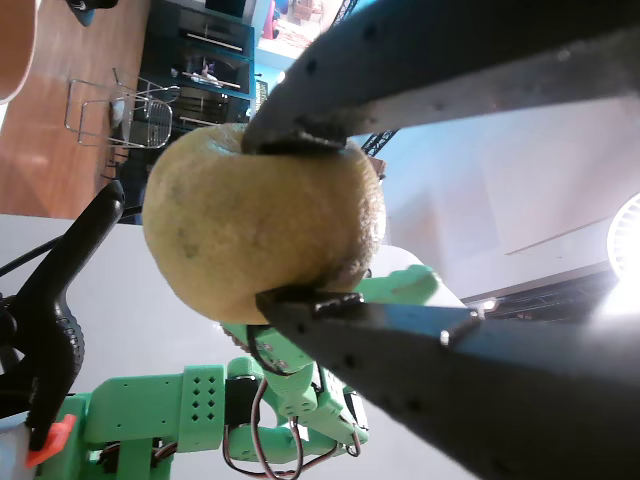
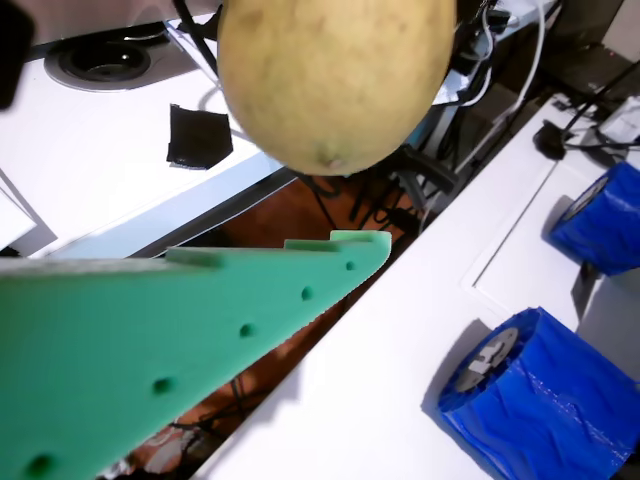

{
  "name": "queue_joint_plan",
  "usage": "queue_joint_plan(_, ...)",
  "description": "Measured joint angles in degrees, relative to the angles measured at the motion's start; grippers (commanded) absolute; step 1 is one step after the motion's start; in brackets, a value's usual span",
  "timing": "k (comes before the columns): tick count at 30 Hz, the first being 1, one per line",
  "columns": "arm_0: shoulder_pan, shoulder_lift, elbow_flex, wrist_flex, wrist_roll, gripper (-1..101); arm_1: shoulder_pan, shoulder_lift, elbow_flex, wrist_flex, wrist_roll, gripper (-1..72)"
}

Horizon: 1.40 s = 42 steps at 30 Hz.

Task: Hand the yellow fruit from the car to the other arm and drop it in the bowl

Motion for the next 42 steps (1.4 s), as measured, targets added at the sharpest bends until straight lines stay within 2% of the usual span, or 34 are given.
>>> queue_joint_plan(2,0.0,0.0,0.0,0.0,0.0,0,0.0,0.0,0.0,-0.26,-0.09,22.6)
queue_joint_plan(4,-0.09,0.0,0.09,0.26,0.0,0,0.0,0.0,-0.18,-0.35,-1.05,5.9)
queue_joint_plan(7,0.18,-0.09,0.18,0.53,0.0,0,0.26,0.09,-1.49,-0.79,-1.32,0.2)
queue_joint_plan(21,0.0,0.0,0.0,0.97,0.0,0,0.62,0.0,-1.49,-0.88,-1.32,0.9)
queue_joint_plan(23,0.0,0.09,0.0,1.05,0.0,0,0.62,0.0,-1.49,-0.88,-1.32,12.1)
queue_joint_plan(31,0.44,0.09,0.0,1.05,0.0,0,0.79,-0.62,-1.49,-1.32,-1.23,26.2)
queue_joint_plan(36,0.09,0.18,0.0,1.49,0.0,0,0.79,-1.41,-1.49,-3.43,0.09,32.7)
queue_joint_plan(42,0.0,0.18,0.0,1.58,0.0,0,0.62,-1.41,-1.49,-3.52,1.67,33.7)
